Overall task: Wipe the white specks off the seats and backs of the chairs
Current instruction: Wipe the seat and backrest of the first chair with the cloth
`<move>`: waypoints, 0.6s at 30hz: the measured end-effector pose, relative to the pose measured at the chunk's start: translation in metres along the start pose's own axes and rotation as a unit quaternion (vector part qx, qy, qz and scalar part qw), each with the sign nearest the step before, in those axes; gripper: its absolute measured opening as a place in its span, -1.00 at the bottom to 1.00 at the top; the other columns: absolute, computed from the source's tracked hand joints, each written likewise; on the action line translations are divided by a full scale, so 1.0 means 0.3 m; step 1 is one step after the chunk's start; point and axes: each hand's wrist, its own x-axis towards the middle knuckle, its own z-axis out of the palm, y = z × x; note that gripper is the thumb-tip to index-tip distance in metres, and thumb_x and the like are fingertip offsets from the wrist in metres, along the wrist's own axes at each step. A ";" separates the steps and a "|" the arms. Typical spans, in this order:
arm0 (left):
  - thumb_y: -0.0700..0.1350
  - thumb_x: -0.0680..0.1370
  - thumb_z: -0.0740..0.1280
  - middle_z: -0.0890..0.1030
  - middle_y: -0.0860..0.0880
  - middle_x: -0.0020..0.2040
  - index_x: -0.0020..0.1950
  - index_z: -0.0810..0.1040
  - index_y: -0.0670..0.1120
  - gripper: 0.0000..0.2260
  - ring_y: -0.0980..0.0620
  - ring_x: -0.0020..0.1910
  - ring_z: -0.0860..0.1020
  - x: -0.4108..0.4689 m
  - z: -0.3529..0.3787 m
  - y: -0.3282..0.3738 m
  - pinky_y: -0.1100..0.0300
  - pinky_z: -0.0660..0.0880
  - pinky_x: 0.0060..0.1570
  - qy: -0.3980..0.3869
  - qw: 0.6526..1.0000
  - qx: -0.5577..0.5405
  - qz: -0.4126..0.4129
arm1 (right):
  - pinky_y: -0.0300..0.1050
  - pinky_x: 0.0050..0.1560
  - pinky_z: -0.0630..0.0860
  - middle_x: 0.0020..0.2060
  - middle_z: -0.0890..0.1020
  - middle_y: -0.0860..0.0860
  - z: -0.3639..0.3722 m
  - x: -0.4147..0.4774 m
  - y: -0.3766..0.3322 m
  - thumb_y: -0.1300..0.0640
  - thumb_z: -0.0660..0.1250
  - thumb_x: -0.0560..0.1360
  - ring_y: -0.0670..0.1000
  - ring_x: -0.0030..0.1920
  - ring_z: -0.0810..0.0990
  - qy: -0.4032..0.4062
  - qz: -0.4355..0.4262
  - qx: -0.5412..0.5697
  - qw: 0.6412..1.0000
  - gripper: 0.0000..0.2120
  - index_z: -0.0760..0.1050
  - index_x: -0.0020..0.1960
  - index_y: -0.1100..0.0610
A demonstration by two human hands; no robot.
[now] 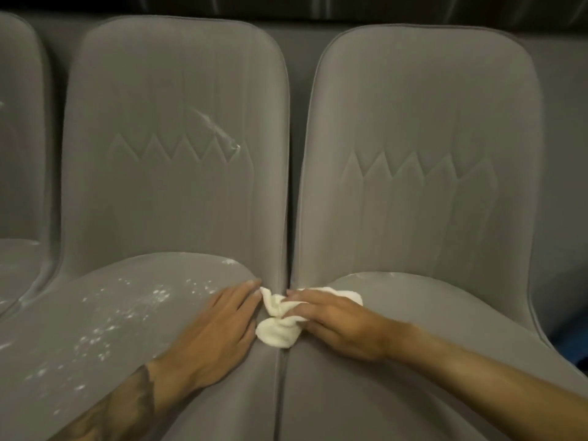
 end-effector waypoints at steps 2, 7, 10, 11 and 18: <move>0.12 0.73 -0.18 0.44 -0.12 0.53 0.53 0.44 -0.17 -0.38 -0.08 0.47 0.47 -0.013 -0.005 0.028 0.18 0.11 0.54 -0.005 1.000 0.021 0.013 | -0.15 0.42 0.34 0.37 0.49 -0.02 -0.007 -0.054 -0.010 0.14 0.13 0.71 -0.05 0.38 0.45 -0.022 0.036 0.046 0.998 -0.69 0.45 0.41 0.09; 0.11 0.69 0.07 0.53 -0.01 0.41 0.41 0.56 -0.07 -0.54 0.02 0.35 0.54 0.029 -0.011 0.062 0.16 0.29 0.41 -0.023 0.998 0.029 0.043 | -0.16 0.41 0.32 0.36 0.48 -0.09 -0.096 -0.252 0.041 0.13 0.11 0.70 -0.06 0.37 0.44 0.004 0.201 0.004 0.979 -0.68 0.42 0.42 0.01; 0.21 0.66 0.04 0.49 0.07 0.36 0.33 0.55 0.00 -0.53 0.04 0.29 0.53 0.071 0.003 0.051 0.14 0.40 0.37 -0.027 0.999 -0.024 0.024 | -0.03 0.29 0.39 0.29 0.48 0.02 -0.138 -0.415 0.077 0.10 0.07 0.68 0.07 0.23 0.49 0.085 0.429 -0.090 0.895 -0.68 0.40 0.40 0.06; 0.24 0.63 0.03 0.50 0.08 0.33 0.30 0.55 0.00 -0.52 0.04 0.26 0.54 0.087 0.004 0.052 0.10 0.46 0.33 -0.031 0.999 -0.033 0.017 | 0.02 0.24 0.41 0.26 0.47 0.10 -0.150 -0.469 0.084 0.10 0.07 0.68 0.13 0.18 0.48 0.104 0.508 -0.120 0.847 -0.67 0.39 0.40 0.13; 0.27 0.54 0.17 0.59 -0.03 0.13 0.11 0.64 -0.13 -0.48 -0.07 0.04 0.64 0.134 0.016 0.048 0.01 0.59 0.08 -0.026 0.998 -0.054 0.005 | 0.07 0.28 0.37 0.24 0.39 0.24 -0.151 -0.483 0.184 0.28 0.13 0.61 0.25 0.22 0.40 0.140 0.699 -0.123 0.691 -0.73 0.46 0.24 0.32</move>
